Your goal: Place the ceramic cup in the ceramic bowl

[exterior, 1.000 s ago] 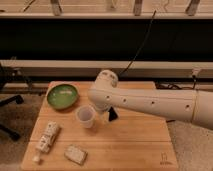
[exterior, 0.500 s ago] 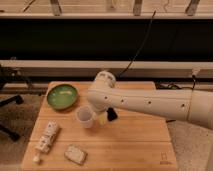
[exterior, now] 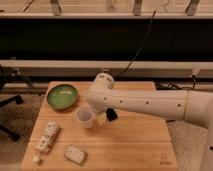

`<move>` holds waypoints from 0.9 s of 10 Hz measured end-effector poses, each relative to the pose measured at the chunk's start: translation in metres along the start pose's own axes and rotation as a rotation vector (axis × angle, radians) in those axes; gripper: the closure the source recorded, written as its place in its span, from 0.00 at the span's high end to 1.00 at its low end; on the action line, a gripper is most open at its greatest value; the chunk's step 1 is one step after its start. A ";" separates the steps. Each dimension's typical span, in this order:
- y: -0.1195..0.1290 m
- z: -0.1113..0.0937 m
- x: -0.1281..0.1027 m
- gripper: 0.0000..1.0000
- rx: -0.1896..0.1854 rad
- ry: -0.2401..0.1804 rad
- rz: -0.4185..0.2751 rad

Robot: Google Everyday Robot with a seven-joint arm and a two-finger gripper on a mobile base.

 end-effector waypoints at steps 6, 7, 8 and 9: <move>0.029 -0.019 -0.018 0.80 -0.005 -0.065 -0.024; 0.030 -0.020 -0.020 0.80 -0.005 -0.071 -0.033; 0.032 -0.020 -0.023 0.80 -0.007 -0.081 -0.040; 0.033 -0.017 -0.029 0.80 -0.016 -0.095 -0.052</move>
